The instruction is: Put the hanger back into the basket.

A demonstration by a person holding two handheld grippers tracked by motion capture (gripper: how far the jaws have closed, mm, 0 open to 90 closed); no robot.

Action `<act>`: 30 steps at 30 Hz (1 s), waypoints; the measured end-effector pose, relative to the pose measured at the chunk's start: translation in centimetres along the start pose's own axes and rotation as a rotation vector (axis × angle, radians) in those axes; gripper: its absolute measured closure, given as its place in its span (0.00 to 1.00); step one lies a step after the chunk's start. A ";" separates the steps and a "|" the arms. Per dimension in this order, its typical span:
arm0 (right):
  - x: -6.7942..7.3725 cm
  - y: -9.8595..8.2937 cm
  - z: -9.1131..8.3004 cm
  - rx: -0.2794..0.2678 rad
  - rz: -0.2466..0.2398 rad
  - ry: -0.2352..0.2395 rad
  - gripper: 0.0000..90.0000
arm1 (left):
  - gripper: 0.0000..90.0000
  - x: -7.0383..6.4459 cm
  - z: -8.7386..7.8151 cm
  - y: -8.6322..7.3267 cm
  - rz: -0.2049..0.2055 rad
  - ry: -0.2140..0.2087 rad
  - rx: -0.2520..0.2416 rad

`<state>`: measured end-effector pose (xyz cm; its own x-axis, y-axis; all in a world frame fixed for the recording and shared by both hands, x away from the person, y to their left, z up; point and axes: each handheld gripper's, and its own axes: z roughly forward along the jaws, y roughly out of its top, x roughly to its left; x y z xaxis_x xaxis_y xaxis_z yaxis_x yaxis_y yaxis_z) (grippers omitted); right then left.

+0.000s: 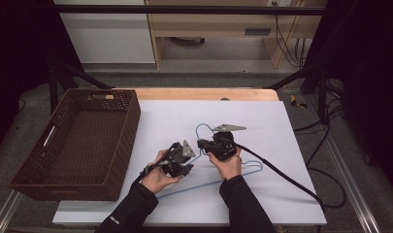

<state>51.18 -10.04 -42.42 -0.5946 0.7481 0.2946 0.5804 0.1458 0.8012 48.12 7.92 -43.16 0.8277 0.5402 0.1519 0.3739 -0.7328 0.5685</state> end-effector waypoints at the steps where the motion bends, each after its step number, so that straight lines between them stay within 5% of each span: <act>1: 0.0 0.0 0.0 0.000 -0.003 0.000 0.95 | 0.81 0.0 0.1 0.0 0.001 0.001 0.003; 8: 0.1 0.0 -0.2 -0.004 -0.005 0.001 0.95 | 0.94 -0.2 0.2 0.1 0.002 -0.015 0.004; 14: 0.3 0.0 -0.5 -0.012 -0.022 -0.003 0.94 | 0.96 -0.5 -0.1 0.1 -0.004 -0.009 -0.006; 18: 0.7 -0.1 -1.2 -0.017 -0.050 -0.004 0.83 | 0.96 -0.7 -0.3 -0.1 -0.023 -0.018 -0.029; 30: 0.9 -1.1 -7.5 -0.083 -0.164 0.010 0.55 | 0.96 -0.9 -2.7 -0.1 -0.055 -0.026 -0.098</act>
<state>45.82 -14.36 -39.10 -0.6832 0.7122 0.1615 0.4279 0.2112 0.8788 46.19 8.63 -41.16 0.8179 0.5670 0.0980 0.3777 -0.6575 0.6520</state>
